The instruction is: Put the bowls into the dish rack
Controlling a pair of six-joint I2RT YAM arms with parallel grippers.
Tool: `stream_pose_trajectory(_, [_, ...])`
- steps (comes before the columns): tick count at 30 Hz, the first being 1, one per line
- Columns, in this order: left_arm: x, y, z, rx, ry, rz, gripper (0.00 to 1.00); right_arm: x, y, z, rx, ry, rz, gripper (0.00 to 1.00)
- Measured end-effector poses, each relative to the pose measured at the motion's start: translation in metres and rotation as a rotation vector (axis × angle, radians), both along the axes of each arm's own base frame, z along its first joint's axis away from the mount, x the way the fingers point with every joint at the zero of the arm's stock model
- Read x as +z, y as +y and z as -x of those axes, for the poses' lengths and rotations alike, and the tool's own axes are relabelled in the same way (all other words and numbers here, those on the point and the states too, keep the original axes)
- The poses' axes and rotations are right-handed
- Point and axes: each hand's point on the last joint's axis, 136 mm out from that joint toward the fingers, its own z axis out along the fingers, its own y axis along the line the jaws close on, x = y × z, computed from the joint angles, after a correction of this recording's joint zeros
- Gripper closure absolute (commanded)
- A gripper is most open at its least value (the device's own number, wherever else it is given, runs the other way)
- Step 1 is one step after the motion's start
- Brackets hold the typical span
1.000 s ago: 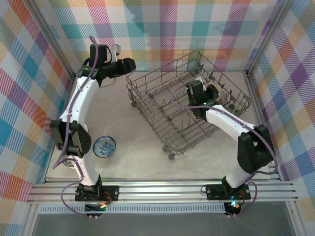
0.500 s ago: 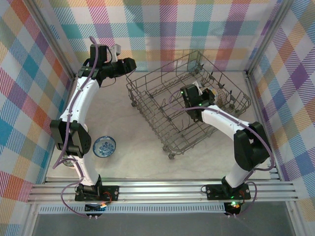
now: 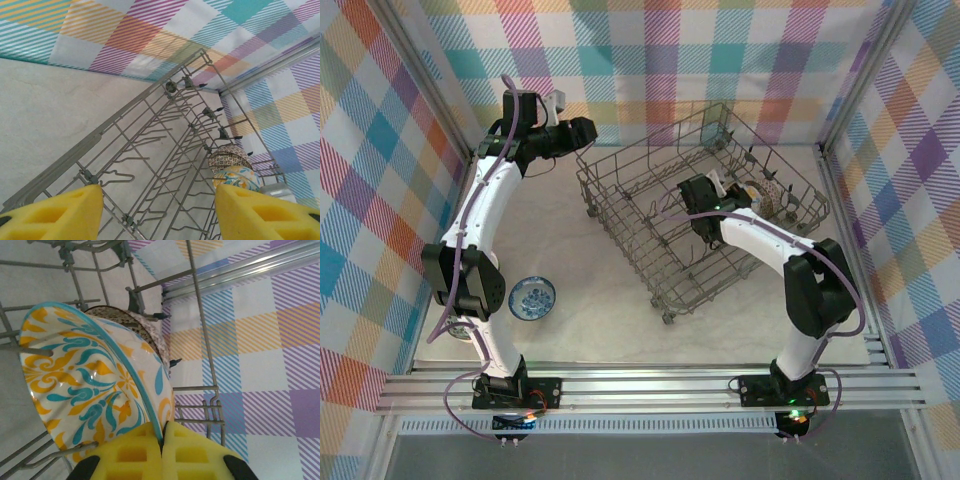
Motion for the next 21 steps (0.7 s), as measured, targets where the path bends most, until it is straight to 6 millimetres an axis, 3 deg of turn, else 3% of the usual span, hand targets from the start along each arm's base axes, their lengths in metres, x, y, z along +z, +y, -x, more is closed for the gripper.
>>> stream_pose_trajectory(9, [0.000, -0.001, 0.001, -0.003, 0.003, 0.005, 0.39, -0.008, 0.000, 0.001, -0.027, 0.018, -0.019, 0.86])
stream_pose_trajectory(17, [0.000, -0.001, 0.001, -0.003, 0.005, 0.008, 0.39, -0.028, -0.002, 0.000, -0.042, 0.082, 0.009, 0.79])
stream_pose_trajectory(21, [0.000, -0.001, 0.001, -0.003, 0.005, 0.008, 0.39, -0.025, -0.002, -0.001, -0.050, 0.073, 0.003, 0.72])
